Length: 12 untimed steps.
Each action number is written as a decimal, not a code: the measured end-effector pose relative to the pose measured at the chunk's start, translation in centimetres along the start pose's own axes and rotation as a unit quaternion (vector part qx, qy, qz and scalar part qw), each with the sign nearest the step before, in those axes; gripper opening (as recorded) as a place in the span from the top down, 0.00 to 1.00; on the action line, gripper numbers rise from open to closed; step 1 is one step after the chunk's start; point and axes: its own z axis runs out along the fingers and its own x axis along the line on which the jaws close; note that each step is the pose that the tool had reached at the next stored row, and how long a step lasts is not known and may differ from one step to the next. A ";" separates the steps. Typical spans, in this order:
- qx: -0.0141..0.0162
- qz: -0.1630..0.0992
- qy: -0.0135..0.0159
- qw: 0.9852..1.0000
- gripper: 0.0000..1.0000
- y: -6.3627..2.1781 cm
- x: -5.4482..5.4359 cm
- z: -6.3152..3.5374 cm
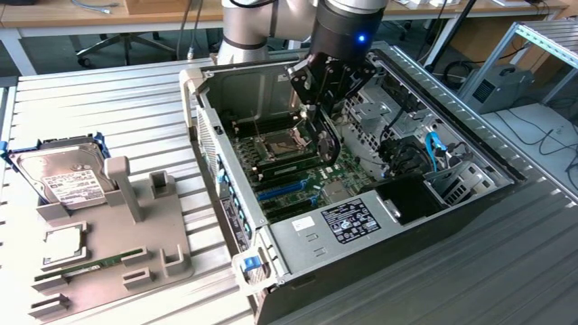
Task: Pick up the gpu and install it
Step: 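Pick up the gpu and move the gpu toward the slot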
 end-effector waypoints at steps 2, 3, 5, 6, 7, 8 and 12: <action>0.000 0.000 0.000 1.000 0.74 0.08 -0.2 0.22; 0.000 0.000 0.000 1.000 0.74 0.12 -0.3 0.29; 0.000 0.000 0.000 1.000 0.74 0.22 -0.6 0.40; 0.000 0.000 0.000 1.000 0.74 0.28 -0.7 0.47; 0.000 0.000 0.000 1.000 0.74 0.33 -0.8 0.51; 0.000 0.000 0.000 1.000 0.74 0.41 -1.0 0.57; 0.000 0.000 0.000 1.000 0.74 0.78 -1.5 0.80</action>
